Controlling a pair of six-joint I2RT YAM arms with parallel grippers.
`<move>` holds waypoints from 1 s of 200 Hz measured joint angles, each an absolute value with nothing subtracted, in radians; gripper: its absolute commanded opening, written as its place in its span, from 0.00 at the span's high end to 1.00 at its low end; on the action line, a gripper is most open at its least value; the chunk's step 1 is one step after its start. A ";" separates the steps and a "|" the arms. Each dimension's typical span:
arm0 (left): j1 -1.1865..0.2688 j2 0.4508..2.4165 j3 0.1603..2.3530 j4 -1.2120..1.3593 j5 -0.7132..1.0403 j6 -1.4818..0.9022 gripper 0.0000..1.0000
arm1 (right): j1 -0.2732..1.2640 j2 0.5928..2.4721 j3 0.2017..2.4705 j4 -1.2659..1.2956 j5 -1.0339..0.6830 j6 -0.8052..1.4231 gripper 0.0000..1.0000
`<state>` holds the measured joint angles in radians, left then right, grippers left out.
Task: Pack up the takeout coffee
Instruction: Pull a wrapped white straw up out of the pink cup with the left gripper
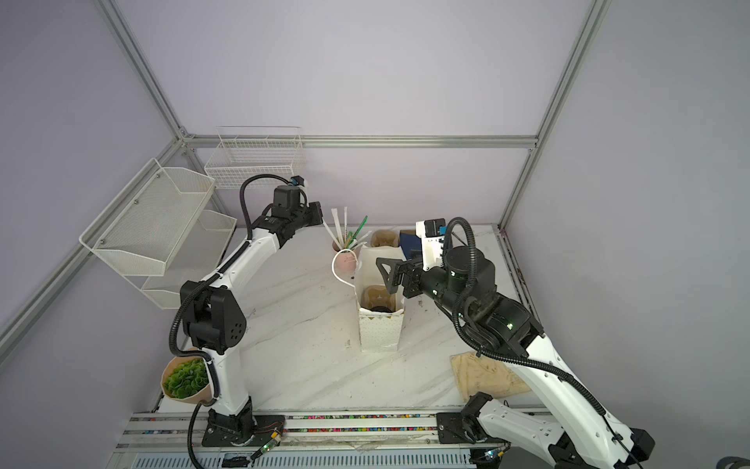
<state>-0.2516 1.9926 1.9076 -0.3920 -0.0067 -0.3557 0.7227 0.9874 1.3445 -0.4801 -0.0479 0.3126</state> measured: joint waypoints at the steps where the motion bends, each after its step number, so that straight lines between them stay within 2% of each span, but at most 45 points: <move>1: -0.252 1.992 1.908 -0.392 -0.007 -0.355 1.00 | 0.723 0.987 1.345 -0.480 -0.047 0.313 0.03; 146: -0.403 1.837 2.085 -0.443 -0.121 -0.160 1.00 | 0.723 0.975 1.344 -0.482 -0.034 0.357 0.03; 200: -0.582 1.668 2.102 -0.461 -0.173 -0.086 1.00 | 0.723 0.955 1.344 -0.486 0.055 0.387 0.03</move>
